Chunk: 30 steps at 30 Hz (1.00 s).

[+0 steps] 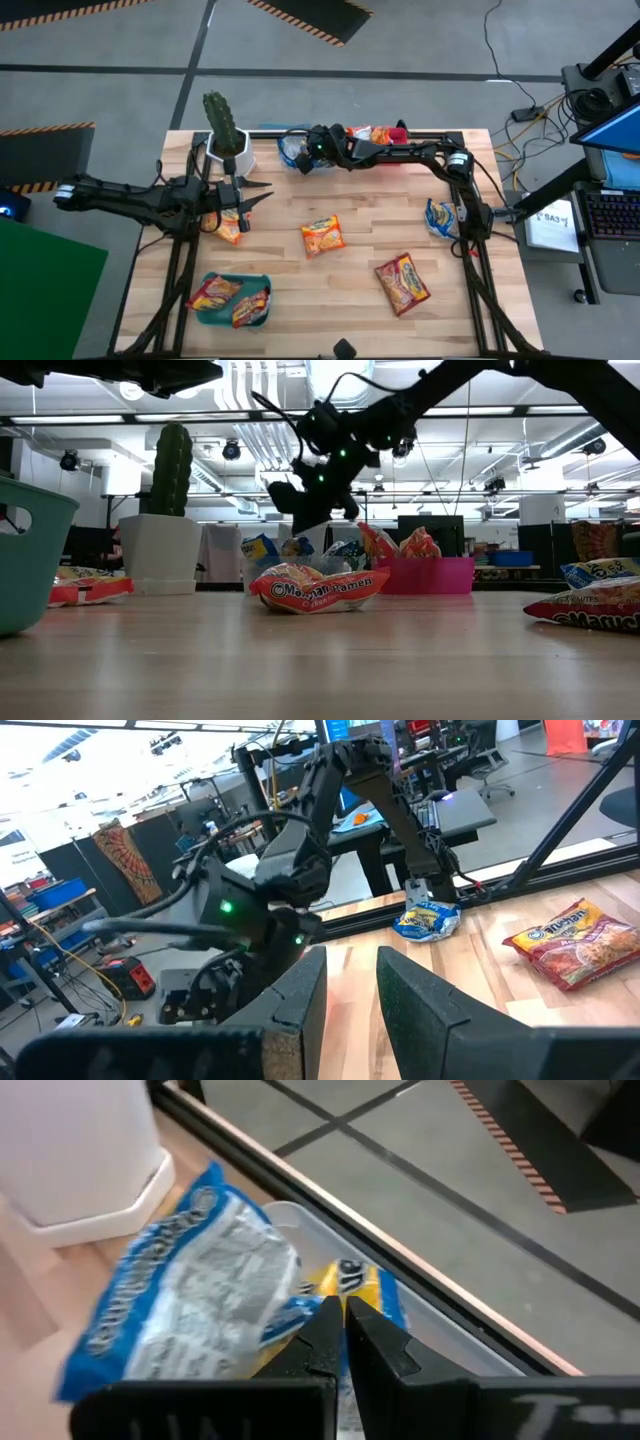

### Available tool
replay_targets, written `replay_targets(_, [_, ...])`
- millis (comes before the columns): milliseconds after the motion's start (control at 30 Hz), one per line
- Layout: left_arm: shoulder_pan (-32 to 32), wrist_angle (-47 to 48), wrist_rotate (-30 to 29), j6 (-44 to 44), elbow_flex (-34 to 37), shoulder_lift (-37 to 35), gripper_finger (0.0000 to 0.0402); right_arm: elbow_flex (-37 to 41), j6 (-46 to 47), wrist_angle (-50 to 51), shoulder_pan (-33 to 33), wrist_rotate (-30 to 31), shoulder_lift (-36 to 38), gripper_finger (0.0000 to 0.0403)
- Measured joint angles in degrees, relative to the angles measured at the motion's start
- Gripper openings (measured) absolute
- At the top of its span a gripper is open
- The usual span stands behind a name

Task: Sort Maruchan noodles
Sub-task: Put the orange noodle pack into the red bin

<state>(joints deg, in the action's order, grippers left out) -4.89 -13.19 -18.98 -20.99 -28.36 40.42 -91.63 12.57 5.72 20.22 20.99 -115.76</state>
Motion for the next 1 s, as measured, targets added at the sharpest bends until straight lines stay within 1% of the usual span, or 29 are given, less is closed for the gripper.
replay_targets(133, [0.02,0.15,0.00,0.00,0.00,0.00,0.0075,-1.99,-0.62,5.10,-2.22,-0.02,1.64,0.0009])
replay_targets(233, [0.02,0.62,0.00,0.02,0.00,0.00,0.0075,-1.99,-0.61,9.39,-4.58,-0.11,3.63,0.0009])
replay_targets(500, [0.02,1.03,0.00,0.42,0.00,0.08,0.0075,1.80,0.05,25.17,-14.68,-0.51,8.89,0.0009])
replay_targets(600, [0.02,0.98,0.00,0.96,0.00,0.37,0.0075,4.79,0.66,27.51,-19.00,-1.74,10.30,0.0009])
replay_targets(733, [0.00,0.93,0.00,2.37,0.00,1.16,0.0075,11.30,0.32,23.95,-23.83,-5.84,12.93,0.0009])
replay_targets(800, [0.00,0.57,0.00,3.42,0.00,1.90,0.0075,15.35,0.30,21.07,-25.65,-6.10,14.43,0.0009])
replay_targets(867, [0.02,0.73,0.02,4.78,0.00,2.71,0.0075,19.74,-0.27,15.93,-26.86,-6.02,16.34,0.0009])
replay_targets(1000, [0.01,0.34,0.02,10.01,0.00,5.33,0.0075,29.65,-2.05,1.07,-28.24,-6.03,20.96,0.0009])
